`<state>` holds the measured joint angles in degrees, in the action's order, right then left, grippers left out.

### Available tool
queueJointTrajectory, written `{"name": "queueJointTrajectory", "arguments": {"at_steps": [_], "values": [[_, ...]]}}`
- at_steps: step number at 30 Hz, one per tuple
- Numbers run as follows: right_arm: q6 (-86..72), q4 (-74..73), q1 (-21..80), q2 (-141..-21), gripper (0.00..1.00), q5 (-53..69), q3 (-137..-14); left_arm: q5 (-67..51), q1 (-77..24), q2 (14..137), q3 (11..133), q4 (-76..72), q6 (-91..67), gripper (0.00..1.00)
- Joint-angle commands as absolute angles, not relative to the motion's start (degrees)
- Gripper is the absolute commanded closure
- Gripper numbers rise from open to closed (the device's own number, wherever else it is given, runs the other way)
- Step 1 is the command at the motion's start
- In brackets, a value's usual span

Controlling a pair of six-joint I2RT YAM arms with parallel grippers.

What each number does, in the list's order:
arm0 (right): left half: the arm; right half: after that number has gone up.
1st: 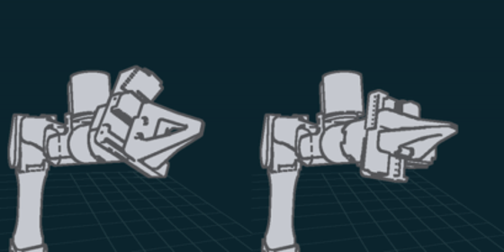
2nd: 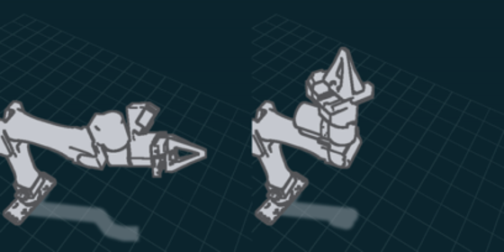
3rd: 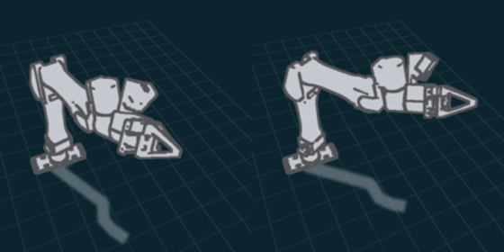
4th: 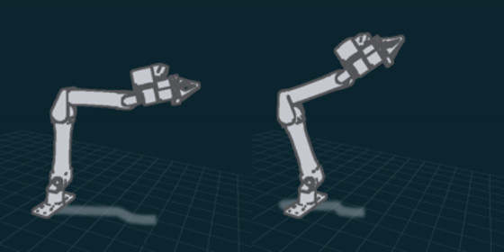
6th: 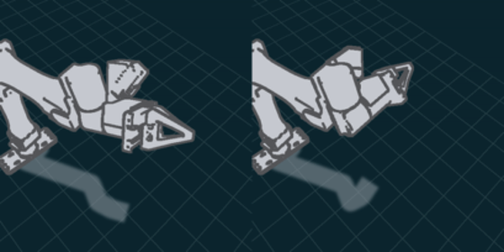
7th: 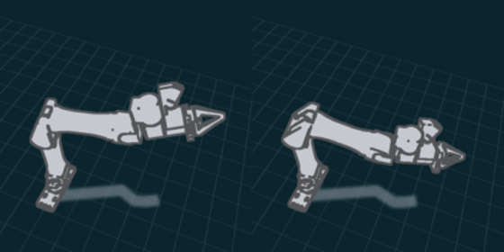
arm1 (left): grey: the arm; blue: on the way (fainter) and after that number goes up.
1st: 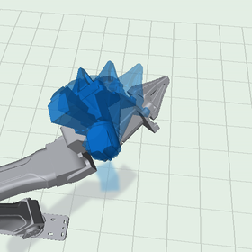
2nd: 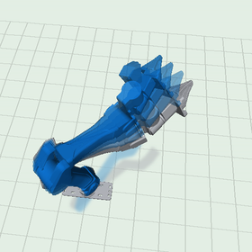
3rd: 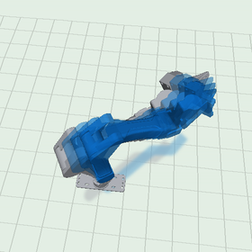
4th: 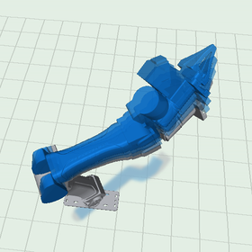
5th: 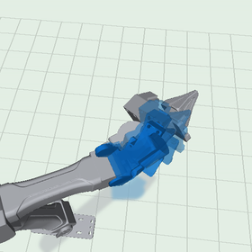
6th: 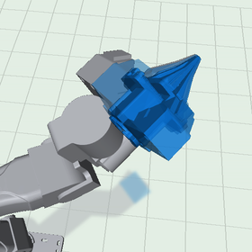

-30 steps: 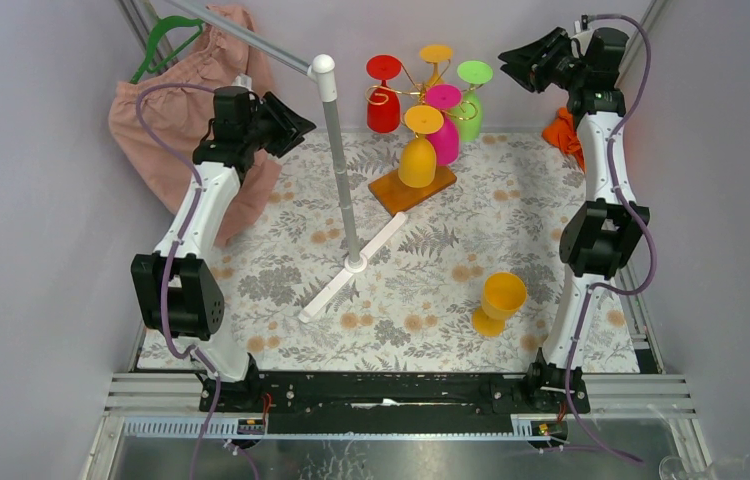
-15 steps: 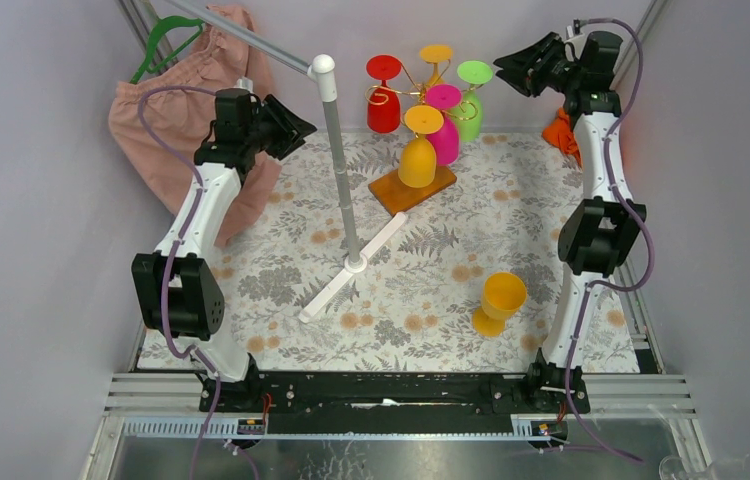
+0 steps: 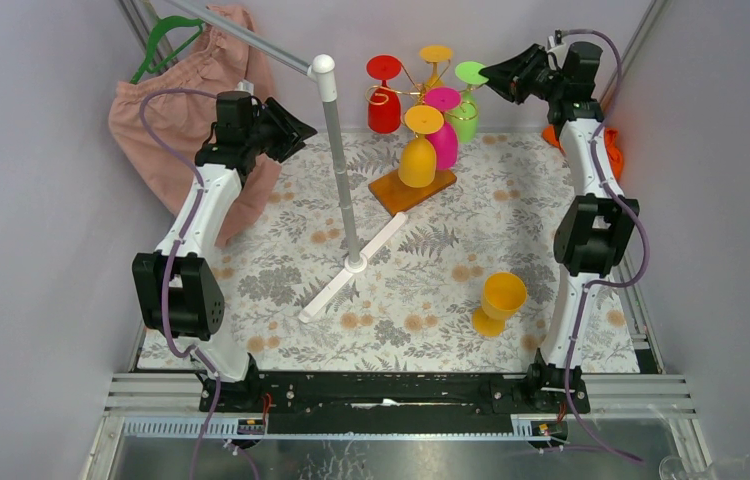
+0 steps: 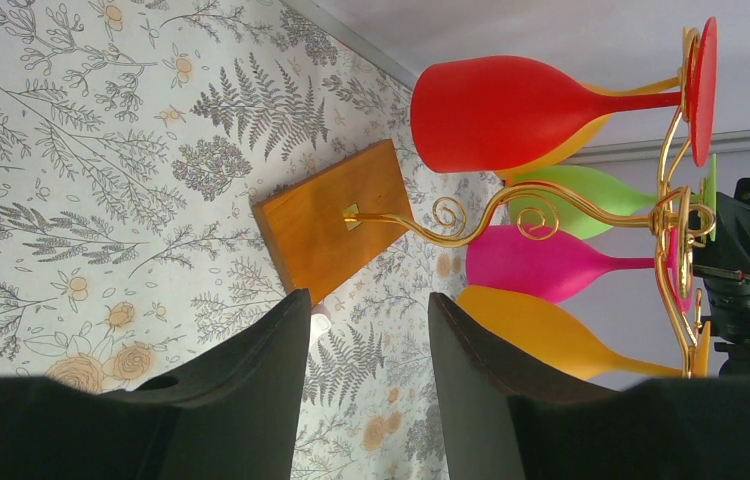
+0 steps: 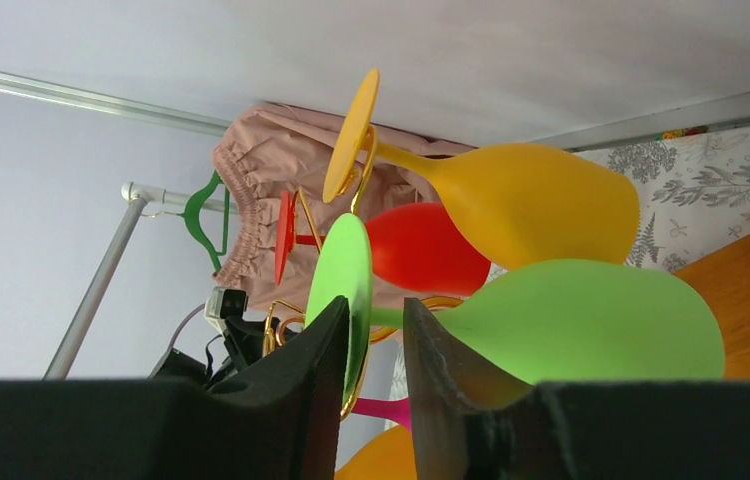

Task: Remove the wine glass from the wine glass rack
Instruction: Pick up the wine glass from the wine rack.

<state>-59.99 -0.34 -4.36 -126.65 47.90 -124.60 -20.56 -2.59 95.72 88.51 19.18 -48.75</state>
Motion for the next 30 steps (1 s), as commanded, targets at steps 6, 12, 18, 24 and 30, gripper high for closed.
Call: {"name": "queueJointTrajectory", "arguments": {"at_steps": [6, 12, 18, 24, 30], "values": [[-62.63, 5.32, -4.13, -121.73, 0.72, 48.48, -124.33, -20.52, -2.9, 94.13, 87.97, 17.89, -48.51, 0.46], [-64.0, 7.18, -4.09, -121.46, 0.84, 48.56, -123.78, -20.82, -2.9, 94.04, 88.11, 17.79, -48.73, 0.46], [-65.9, 9.21, -4.13, -121.03, 0.98, 48.39, -122.65, -21.74, -2.9, 94.26, 88.32, 17.67, -48.98, 0.47], [-68.2, 12.35, -4.22, -117.95, 1.0, 45.94, -119.13, -21.68, -2.9, 94.49, 88.28, 17.71, -48.95, 0.47], [-70.6, 10.83, -4.39, -115.03, 1.0, 43.27, -118.22, -21.64, -2.9, 94.49, 88.13, 17.7, -48.96, 0.47]]}}
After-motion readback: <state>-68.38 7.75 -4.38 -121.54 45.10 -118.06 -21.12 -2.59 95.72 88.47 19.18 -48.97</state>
